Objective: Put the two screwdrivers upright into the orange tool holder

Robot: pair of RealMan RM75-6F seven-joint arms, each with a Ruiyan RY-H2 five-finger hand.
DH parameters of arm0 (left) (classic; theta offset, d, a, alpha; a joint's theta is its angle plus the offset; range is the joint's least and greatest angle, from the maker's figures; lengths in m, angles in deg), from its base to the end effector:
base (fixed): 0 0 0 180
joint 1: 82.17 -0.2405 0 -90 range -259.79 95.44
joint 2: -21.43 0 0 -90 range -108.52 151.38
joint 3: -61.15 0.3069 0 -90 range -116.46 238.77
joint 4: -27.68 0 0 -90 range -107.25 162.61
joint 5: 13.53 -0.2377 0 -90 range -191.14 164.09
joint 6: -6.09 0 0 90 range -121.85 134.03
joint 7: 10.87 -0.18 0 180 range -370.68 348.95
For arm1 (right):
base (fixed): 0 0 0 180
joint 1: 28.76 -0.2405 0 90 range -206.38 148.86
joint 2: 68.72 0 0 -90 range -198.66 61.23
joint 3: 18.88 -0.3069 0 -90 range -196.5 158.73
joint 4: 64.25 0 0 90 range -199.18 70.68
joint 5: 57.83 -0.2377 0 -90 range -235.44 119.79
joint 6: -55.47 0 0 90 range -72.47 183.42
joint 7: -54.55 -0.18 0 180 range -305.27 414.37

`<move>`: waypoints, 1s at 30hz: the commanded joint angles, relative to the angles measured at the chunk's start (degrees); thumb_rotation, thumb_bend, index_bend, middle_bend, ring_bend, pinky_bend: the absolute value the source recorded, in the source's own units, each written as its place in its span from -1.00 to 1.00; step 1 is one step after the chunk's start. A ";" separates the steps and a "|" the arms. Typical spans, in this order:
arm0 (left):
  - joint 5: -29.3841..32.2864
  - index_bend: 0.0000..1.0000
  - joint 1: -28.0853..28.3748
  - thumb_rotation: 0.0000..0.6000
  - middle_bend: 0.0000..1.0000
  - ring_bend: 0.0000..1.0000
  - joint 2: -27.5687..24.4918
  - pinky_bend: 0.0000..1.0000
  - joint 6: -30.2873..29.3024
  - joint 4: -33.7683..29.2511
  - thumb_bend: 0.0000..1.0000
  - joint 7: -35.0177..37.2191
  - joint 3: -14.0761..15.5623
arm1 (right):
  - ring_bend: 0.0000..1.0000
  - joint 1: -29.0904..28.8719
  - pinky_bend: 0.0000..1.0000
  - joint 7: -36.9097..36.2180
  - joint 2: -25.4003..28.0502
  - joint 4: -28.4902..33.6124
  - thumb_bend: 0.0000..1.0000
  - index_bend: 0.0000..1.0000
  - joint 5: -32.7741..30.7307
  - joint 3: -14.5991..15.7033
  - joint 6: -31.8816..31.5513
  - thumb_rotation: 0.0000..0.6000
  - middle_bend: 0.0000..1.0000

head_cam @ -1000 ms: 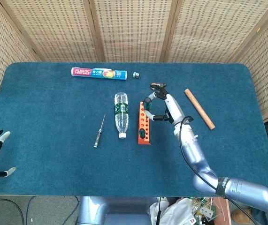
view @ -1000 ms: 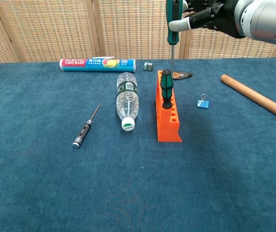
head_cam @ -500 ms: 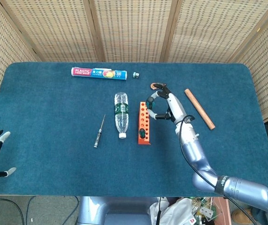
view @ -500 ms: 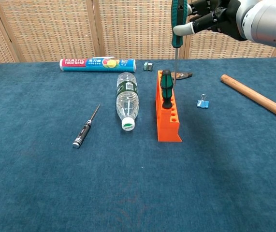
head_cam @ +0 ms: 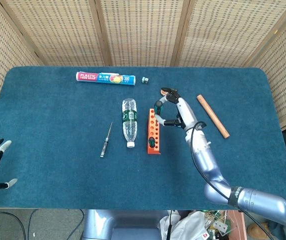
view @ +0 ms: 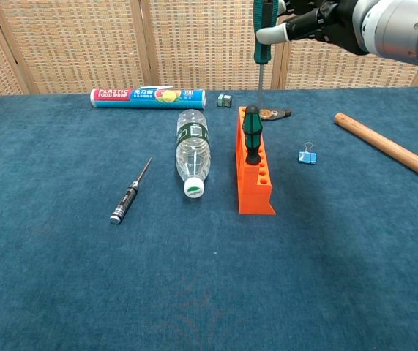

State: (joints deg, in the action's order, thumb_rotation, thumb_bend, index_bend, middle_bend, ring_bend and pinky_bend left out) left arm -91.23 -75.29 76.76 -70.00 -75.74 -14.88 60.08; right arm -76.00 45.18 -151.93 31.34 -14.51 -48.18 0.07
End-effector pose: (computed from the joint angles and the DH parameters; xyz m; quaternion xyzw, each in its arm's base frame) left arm -0.3632 0.2210 0.1694 -0.6008 -0.4541 -0.3105 0.5799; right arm -0.0869 -0.4760 0.0329 0.4592 -0.6244 0.5746 0.2627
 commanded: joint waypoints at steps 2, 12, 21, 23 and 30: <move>0.08 -1.00 0.00 1.00 -1.00 -1.00 -0.01 -1.00 0.02 0.03 -1.00 0.05 -0.01 | -1.00 -0.49 -0.97 0.45 -0.49 -0.24 -0.21 0.23 -0.71 -0.12 -0.05 1.00 -0.79; 0.19 -1.00 0.09 1.00 -1.00 -1.00 -0.11 -1.00 0.20 0.14 -1.00 0.45 -0.05 | -1.00 -0.98 -0.97 1.20 -1.68 -0.77 -0.21 0.24 -0.65 0.58 -0.17 1.00 -0.79; 0.14 -1.00 0.15 1.00 -1.00 -1.00 -0.17 -1.00 0.32 0.15 -1.00 0.56 -0.01 | -1.00 -1.20 -0.97 1.44 -2.22 -0.88 -0.21 0.24 -0.47 0.54 -0.32 1.00 -0.79; 0.18 -1.00 0.20 1.00 -1.00 -1.00 -0.15 -1.00 0.37 0.15 -1.00 0.53 -0.03 | -1.00 -1.26 -0.97 1.65 -2.18 -0.80 -0.21 0.24 -0.41 0.51 -0.40 1.00 -0.79; 0.09 -1.00 0.16 1.00 -1.00 -1.00 -0.19 -1.00 0.32 0.10 -1.00 0.65 0.03 | -1.00 -1.27 -0.97 2.00 -2.43 -1.13 -0.21 0.24 -0.86 0.73 -0.38 1.00 -0.79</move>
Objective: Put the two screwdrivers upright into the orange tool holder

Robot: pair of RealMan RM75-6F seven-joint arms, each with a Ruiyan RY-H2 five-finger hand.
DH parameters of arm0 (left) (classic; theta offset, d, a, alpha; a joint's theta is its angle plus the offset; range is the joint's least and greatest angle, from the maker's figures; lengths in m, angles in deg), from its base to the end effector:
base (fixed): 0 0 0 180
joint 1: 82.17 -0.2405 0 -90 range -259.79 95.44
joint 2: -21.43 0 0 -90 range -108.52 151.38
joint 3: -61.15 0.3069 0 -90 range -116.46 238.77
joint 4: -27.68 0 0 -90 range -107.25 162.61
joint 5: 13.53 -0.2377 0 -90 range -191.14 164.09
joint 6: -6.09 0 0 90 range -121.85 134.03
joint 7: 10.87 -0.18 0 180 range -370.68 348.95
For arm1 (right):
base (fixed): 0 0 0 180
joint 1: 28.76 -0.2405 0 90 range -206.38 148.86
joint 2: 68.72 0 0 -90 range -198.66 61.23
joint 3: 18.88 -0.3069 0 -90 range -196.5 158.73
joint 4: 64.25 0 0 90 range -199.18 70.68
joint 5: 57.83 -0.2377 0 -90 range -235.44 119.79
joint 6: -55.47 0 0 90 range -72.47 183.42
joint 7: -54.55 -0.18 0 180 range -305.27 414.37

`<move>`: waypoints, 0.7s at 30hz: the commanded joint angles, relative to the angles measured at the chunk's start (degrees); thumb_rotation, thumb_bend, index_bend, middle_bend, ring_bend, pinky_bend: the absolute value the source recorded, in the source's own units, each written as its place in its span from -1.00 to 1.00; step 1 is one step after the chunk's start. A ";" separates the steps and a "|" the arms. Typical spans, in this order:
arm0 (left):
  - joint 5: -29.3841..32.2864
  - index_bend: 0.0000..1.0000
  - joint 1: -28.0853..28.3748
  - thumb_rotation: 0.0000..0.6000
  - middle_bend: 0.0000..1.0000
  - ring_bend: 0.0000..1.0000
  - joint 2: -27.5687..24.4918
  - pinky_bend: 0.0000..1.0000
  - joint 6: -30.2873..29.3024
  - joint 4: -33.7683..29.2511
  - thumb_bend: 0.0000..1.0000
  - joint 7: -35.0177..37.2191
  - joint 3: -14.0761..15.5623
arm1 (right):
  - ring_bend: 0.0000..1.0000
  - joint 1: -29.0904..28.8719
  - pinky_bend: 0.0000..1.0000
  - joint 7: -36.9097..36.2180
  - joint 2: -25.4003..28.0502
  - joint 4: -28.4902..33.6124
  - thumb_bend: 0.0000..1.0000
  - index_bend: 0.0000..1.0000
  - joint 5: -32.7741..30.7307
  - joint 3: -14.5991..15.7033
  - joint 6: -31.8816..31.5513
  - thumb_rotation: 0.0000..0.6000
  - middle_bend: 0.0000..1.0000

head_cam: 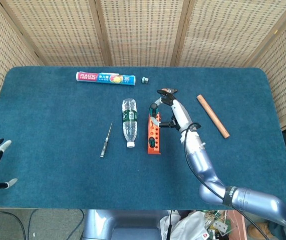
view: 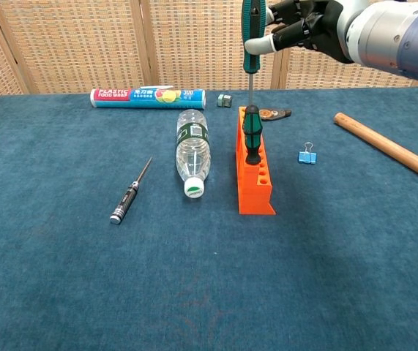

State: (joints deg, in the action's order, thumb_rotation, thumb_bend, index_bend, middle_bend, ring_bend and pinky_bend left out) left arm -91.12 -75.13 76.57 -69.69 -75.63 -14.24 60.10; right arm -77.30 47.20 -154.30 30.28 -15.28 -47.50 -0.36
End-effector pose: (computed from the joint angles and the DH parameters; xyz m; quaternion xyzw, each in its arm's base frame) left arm -0.3640 0.2218 0.1701 -0.5999 -0.4571 -0.3112 0.5782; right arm -0.0796 -0.4742 0.0154 0.4688 -0.6253 0.5656 0.2634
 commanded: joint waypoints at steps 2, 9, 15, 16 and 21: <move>-0.02 -1.00 0.01 1.00 -1.00 -1.00 -0.01 -1.00 0.01 0.01 -1.00 0.01 0.01 | -1.00 0.03 -0.97 0.01 -0.23 -0.41 -0.21 0.24 -0.22 0.22 0.19 1.00 -0.79; 0.10 -1.00 0.08 1.00 -1.00 -1.00 0.04 -1.00 0.16 0.02 -1.00 -0.09 0.02 | -1.00 0.12 -0.97 -0.28 -0.68 -1.27 -0.21 0.24 -0.13 0.44 0.58 1.00 -0.79; 0.27 -1.00 0.17 1.00 -1.00 -1.00 0.08 -1.00 0.32 0.07 -1.00 -0.11 -0.01 | -1.00 0.03 -0.97 -0.24 -1.28 -2.30 -0.21 0.24 -0.10 0.83 1.05 1.00 -0.79; 0.29 -1.00 0.18 1.00 -1.00 -1.00 0.09 -1.00 0.35 0.08 -1.00 -0.13 0.00 | -1.00 -0.01 -0.97 -0.13 -1.42 -2.51 -0.21 0.24 -0.08 0.97 1.12 1.00 -0.79; 0.41 -1.00 0.25 1.00 -1.00 -1.00 0.13 -1.00 0.48 0.14 -1.00 -0.14 -0.02 | -1.00 -0.39 -0.97 0.40 -2.92 -4.36 -0.21 0.24 0.01 1.91 1.53 1.00 -0.79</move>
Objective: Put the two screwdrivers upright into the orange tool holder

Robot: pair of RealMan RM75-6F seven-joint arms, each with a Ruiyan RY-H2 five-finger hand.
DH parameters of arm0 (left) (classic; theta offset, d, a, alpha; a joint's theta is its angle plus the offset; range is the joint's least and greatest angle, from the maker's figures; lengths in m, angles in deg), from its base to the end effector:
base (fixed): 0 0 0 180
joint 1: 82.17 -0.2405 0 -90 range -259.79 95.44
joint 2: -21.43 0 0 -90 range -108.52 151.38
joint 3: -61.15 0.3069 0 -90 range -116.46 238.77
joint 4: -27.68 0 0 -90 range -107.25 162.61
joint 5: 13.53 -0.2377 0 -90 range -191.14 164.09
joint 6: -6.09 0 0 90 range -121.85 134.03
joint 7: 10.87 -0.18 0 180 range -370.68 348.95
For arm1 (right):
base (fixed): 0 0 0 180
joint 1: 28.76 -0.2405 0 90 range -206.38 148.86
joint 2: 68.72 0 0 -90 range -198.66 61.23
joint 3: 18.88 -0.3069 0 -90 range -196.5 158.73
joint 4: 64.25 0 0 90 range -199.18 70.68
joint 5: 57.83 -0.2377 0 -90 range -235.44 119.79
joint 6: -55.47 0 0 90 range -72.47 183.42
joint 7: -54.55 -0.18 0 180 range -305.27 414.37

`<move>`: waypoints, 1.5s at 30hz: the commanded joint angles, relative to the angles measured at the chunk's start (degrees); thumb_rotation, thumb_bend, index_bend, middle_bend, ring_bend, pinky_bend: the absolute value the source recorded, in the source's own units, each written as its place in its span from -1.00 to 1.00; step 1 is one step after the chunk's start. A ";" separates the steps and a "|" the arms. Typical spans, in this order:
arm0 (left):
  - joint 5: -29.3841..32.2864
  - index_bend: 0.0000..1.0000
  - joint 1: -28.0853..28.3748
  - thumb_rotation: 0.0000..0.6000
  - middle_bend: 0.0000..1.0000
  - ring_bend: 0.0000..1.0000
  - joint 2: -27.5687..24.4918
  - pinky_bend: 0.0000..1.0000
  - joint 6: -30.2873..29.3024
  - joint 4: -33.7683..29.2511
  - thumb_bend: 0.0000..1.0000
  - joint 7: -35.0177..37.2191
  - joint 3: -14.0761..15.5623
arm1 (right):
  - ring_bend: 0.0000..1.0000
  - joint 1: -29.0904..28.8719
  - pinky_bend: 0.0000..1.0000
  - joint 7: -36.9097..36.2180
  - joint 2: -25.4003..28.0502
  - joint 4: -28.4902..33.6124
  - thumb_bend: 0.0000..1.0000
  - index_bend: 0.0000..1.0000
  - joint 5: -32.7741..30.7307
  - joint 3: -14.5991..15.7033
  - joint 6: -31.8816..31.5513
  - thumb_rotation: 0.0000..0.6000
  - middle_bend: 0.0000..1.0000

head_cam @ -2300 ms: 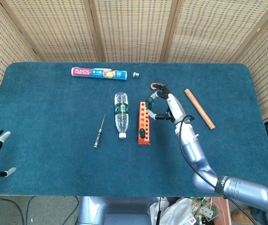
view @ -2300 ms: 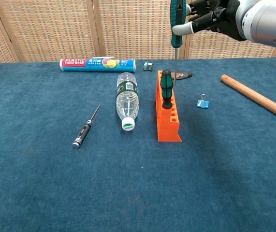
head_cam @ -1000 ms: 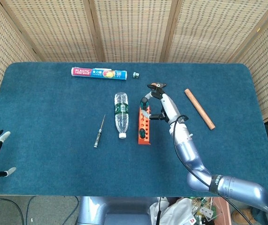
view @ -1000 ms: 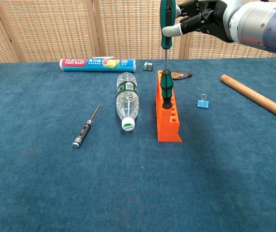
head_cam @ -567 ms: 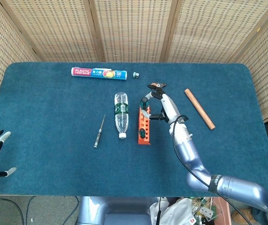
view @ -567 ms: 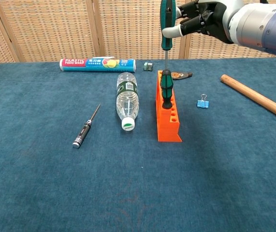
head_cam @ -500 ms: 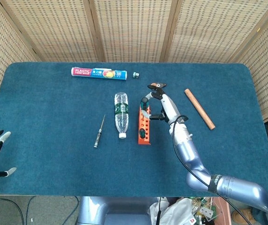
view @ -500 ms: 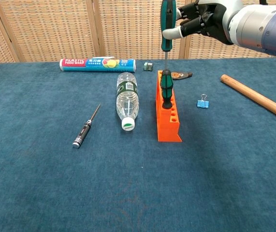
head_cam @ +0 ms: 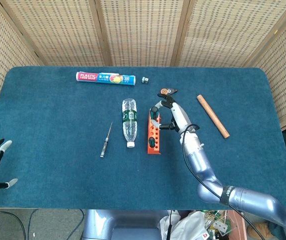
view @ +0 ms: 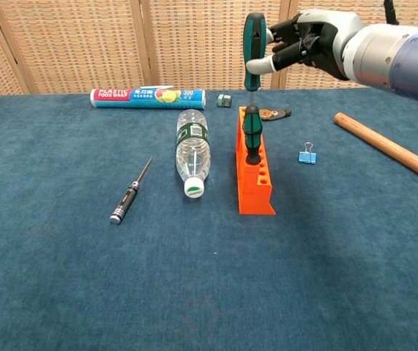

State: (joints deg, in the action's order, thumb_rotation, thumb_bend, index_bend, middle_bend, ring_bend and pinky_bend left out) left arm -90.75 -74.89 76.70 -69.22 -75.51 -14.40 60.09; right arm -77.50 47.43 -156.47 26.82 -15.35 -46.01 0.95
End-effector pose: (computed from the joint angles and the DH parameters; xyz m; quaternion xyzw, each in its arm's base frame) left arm -0.3649 0.2231 0.1685 -0.6007 -0.4589 -0.3083 0.5775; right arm -0.0918 -0.4762 -0.0044 0.4759 -0.6322 0.5469 0.2733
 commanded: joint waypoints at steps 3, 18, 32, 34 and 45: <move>0.20 -1.00 0.06 1.00 -1.00 -1.00 -0.01 -1.00 0.11 0.01 -1.00 0.00 -0.06 | -1.00 -0.32 -0.97 0.29 -1.54 -2.00 -0.21 0.24 0.17 0.79 0.45 1.00 -0.79; 0.99 -1.00 0.42 1.00 -1.00 -1.00 0.12 -1.00 0.84 0.22 -1.00 -0.21 -0.19 | -1.00 -0.25 -0.97 -0.47 -4.07 -5.97 -0.21 0.25 1.01 1.46 2.00 1.00 -0.79; 1.20 -1.00 0.49 1.00 -1.00 -1.00 0.17 -1.00 0.97 0.22 -1.00 -0.26 -0.17 | -1.00 0.51 -0.97 -1.25 -5.06 -8.02 -0.21 0.25 2.16 2.23 3.55 1.00 -0.79; 1.20 -1.00 0.54 1.00 -1.00 -1.00 0.17 -1.00 1.03 0.23 -1.00 -0.29 -0.17 | -1.00 0.53 -0.97 -1.28 -5.26 -8.25 -0.21 0.25 2.26 2.36 3.81 1.00 -0.79; 1.44 -1.00 0.62 1.00 -1.00 -1.00 0.06 -1.00 1.27 0.18 -1.00 -0.18 -0.16 | -1.00 0.68 -0.97 -1.69 -6.19 -9.49 -0.22 0.25 3.04 2.62 4.92 1.00 -0.79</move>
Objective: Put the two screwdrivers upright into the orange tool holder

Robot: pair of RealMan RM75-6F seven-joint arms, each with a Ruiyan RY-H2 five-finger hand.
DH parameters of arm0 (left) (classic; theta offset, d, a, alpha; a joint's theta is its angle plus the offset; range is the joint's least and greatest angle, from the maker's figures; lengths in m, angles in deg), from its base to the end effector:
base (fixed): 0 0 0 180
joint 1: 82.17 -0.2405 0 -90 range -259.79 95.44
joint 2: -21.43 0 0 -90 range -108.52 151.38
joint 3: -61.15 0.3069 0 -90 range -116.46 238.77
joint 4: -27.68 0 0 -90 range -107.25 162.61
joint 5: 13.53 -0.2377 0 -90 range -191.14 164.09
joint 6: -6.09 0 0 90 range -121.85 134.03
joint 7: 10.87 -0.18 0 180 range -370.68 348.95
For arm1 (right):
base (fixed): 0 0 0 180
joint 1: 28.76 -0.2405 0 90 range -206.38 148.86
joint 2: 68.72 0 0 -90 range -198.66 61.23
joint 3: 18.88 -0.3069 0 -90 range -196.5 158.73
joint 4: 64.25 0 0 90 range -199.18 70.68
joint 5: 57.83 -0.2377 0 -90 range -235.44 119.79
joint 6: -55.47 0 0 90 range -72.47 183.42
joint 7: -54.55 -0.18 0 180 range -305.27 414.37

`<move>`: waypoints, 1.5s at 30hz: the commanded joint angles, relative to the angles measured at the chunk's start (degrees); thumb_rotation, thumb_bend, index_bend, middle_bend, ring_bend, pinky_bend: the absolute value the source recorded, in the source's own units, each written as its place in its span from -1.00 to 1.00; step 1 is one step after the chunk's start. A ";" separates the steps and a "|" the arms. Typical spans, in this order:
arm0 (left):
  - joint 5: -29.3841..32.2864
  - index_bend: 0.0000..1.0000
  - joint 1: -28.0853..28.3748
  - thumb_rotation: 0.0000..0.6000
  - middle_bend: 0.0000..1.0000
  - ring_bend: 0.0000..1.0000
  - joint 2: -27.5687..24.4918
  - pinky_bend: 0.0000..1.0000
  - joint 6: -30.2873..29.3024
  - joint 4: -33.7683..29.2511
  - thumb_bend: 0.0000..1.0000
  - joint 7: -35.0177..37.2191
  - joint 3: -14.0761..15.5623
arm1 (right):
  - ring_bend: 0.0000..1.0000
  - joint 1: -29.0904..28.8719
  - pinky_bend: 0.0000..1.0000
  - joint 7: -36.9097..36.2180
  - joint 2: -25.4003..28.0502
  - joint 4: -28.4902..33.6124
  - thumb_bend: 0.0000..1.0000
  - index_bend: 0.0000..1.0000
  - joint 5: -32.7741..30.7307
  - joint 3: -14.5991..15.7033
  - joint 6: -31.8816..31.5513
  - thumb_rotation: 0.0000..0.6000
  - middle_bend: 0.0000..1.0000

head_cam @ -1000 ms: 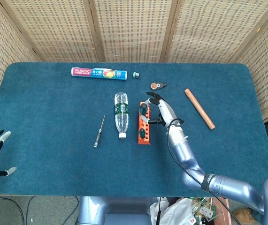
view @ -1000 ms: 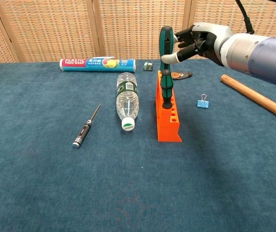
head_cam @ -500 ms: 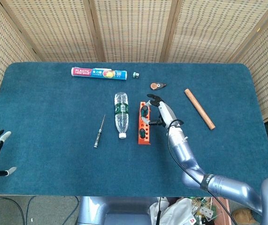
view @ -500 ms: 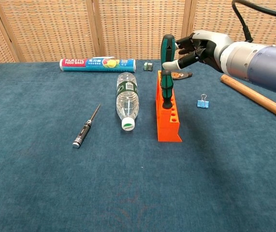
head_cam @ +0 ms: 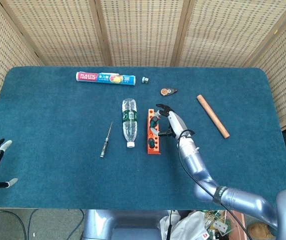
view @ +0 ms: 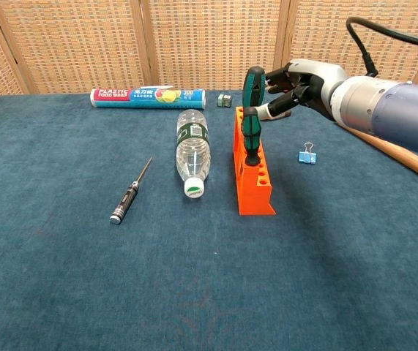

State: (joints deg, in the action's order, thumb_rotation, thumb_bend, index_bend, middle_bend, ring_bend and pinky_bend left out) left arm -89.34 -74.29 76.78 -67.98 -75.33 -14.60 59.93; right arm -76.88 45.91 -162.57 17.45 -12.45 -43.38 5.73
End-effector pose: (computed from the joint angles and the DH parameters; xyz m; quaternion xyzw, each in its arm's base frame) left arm -0.3681 0.2265 0.1668 -0.5994 -0.4655 -0.3007 0.5777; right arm -0.1200 -0.4761 -0.0549 0.4949 -0.6472 0.5074 0.2807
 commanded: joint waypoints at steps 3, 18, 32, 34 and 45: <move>0.10 -1.00 0.03 1.00 -1.00 -1.00 -0.03 -1.00 0.08 0.01 -1.00 0.06 -0.01 | -1.00 0.23 -0.97 -0.79 -0.08 -0.23 -0.23 0.23 0.55 -0.06 0.70 1.00 -0.79; 0.07 -1.00 0.00 1.00 -1.00 -1.00 -0.18 -1.00 0.04 -0.11 -1.00 0.04 0.08 | -1.00 0.55 -0.97 -1.86 0.40 -0.30 -0.47 -0.07 2.20 -0.07 2.08 1.00 -0.79; 0.16 -1.00 0.04 1.00 -1.00 -1.00 -0.17 -1.00 0.15 -0.13 -1.00 0.04 0.11 | -1.00 0.69 -0.97 -2.18 0.87 -0.01 -0.61 -0.21 2.70 -0.40 2.19 1.00 -0.79; 0.08 -1.00 0.03 1.00 -1.00 -1.00 -0.21 -1.00 0.16 -0.17 -1.00 0.13 0.16 | -1.00 1.03 -0.97 -2.22 1.51 0.83 -0.61 -0.22 2.87 -0.52 1.87 1.00 -0.79; -1.54 -1.00 -0.82 1.00 -1.00 -1.00 -0.74 -1.00 -1.68 -0.19 -1.00 1.42 0.34 | -1.00 8.91 -0.97 -2.73 12.38 12.16 -0.63 -0.27 11.18 2.41 -3.91 1.00 -0.79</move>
State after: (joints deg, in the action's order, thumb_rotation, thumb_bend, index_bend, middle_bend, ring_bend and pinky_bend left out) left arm -90.71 -74.97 76.08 -69.47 -75.53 -13.33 60.25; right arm -70.55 43.45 -153.13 27.03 -4.35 -42.39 3.93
